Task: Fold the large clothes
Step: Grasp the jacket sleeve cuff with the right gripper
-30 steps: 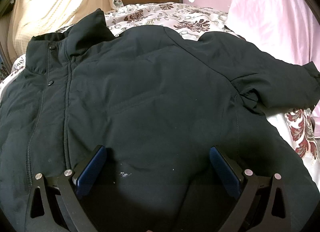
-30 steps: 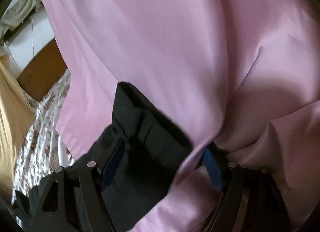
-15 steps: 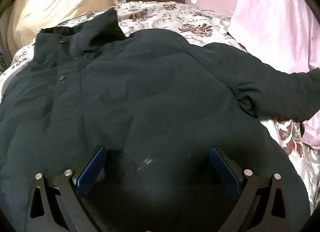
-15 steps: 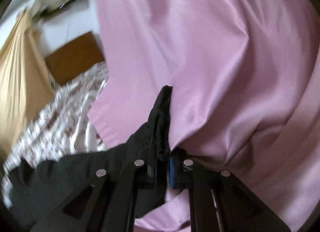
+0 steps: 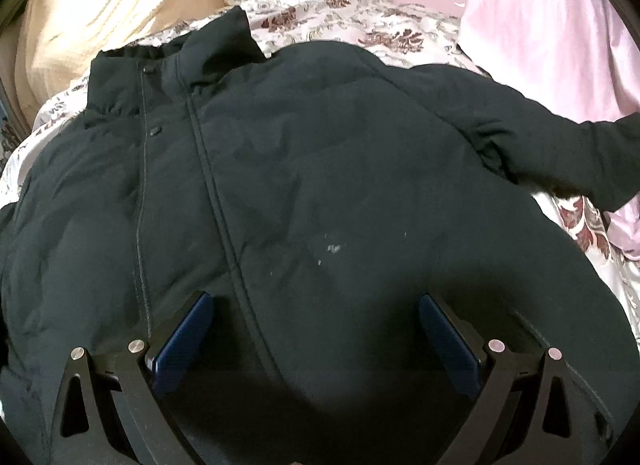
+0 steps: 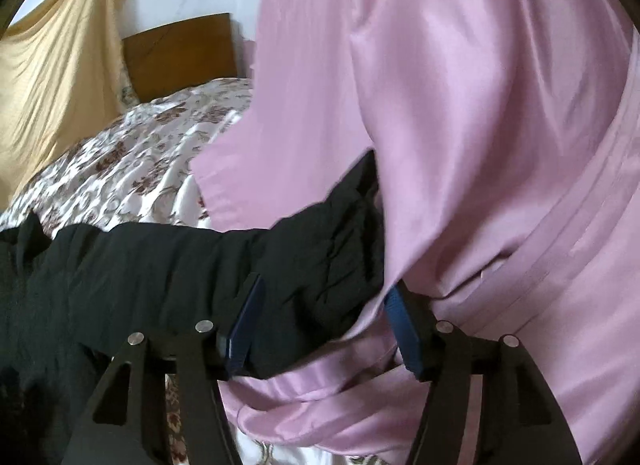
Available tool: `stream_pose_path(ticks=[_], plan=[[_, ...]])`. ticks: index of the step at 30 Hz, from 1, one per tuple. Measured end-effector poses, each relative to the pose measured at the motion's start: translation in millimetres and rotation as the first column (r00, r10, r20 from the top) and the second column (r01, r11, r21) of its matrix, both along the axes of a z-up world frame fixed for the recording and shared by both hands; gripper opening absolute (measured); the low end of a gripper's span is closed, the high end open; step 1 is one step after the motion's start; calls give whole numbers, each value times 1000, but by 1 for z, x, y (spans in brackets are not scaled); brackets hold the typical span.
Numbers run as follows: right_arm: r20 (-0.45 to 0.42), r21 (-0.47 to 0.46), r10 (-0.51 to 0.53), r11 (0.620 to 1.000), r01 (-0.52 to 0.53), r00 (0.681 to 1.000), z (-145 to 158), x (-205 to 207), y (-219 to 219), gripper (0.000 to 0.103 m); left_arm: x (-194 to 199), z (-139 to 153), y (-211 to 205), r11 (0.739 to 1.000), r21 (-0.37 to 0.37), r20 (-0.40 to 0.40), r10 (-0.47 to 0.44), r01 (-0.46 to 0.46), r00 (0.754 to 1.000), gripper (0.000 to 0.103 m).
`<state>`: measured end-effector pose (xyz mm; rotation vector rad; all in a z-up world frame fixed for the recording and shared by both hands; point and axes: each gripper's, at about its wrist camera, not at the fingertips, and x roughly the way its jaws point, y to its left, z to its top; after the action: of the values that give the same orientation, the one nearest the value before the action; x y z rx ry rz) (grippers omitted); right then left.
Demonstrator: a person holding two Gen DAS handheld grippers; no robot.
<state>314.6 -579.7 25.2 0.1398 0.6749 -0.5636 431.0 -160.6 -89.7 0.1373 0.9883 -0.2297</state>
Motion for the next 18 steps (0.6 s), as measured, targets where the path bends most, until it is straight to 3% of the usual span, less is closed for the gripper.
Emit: stream_pose_path(ticks=[4, 9, 15, 16, 17, 18], plan=[[-2, -49, 83, 995, -83, 997, 8, 0, 9, 60, 8, -4, -6, 1000, 17, 13, 15, -15, 1000, 103], [19, -62, 130, 990, -128, 991, 30, 19, -10, 60, 9, -11, -6, 1000, 15, 26, 24, -24, 999, 103], [-88, 101, -7, 995, 15, 996, -5, 50, -68, 60, 5, -7, -2, 999, 0, 48, 37, -37, 998, 103], [-80, 131, -10, 991, 20, 997, -10, 46, -71, 54, 5, -7, -1, 999, -6, 49, 42, -42, 998, 103], [-73, 134, -8, 991, 18, 997, -13, 44, -70, 39, 6, -5, 1, 999, -16, 47, 50, -49, 998, 103], [-69, 119, -2, 993, 10, 998, -13, 40, -65, 30, 6, -4, 4, 998, -22, 44, 54, -53, 998, 103]])
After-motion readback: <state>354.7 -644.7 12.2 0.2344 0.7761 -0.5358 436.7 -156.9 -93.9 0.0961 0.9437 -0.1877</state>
